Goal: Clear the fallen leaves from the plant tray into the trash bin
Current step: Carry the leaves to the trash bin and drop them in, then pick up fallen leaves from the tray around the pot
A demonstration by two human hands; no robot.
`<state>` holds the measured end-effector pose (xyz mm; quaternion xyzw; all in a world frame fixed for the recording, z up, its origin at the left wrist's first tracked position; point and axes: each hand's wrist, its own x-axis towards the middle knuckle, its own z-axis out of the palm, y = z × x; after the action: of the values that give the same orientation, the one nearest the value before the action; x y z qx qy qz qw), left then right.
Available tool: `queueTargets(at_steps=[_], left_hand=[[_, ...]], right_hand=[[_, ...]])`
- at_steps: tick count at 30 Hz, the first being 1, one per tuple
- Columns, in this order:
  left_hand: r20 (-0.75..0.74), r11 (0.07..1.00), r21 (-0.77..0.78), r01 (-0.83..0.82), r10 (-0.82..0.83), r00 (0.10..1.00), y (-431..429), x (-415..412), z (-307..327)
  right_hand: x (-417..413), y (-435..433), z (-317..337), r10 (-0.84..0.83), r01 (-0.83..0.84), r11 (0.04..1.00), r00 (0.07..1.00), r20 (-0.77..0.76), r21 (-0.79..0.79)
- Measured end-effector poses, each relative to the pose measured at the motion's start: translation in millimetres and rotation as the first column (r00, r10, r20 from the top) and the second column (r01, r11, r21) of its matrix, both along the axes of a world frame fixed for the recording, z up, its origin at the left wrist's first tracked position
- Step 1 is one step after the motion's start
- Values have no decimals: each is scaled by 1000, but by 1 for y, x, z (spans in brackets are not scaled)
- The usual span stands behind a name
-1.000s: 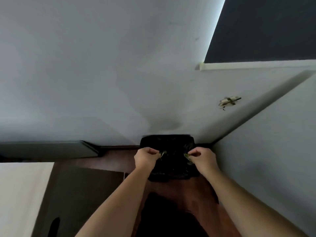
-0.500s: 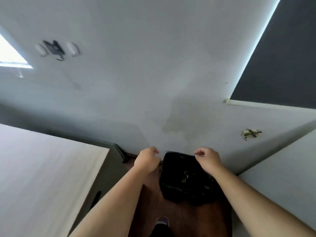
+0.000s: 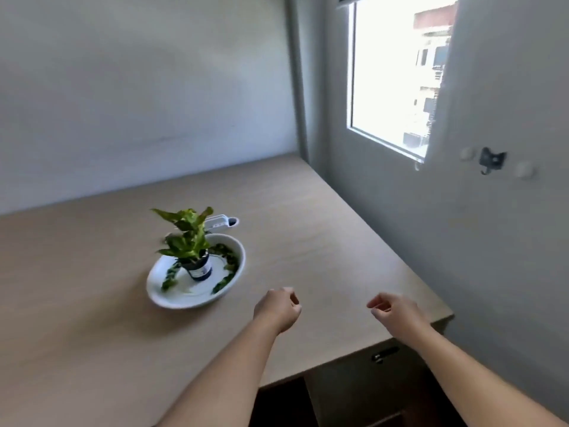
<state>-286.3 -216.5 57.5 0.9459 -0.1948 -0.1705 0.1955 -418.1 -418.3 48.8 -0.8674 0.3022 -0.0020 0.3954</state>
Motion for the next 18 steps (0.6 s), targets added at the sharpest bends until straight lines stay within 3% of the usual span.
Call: queueTargets(at_steps=[8, 13, 18], left_hand=[[13, 950, -77, -303, 305, 952, 182, 93, 0], [71, 956, -16, -293, 294, 953, 259, 161, -13], [96, 976, 126, -177, 166, 981, 300, 211, -26]], right_hand=[[152, 142, 3, 288, -286, 957, 957, 33, -52], [236, 222, -13, 384, -381, 920, 923, 11, -88], [292, 286, -41, 501, -508, 858, 861, -91, -73]])
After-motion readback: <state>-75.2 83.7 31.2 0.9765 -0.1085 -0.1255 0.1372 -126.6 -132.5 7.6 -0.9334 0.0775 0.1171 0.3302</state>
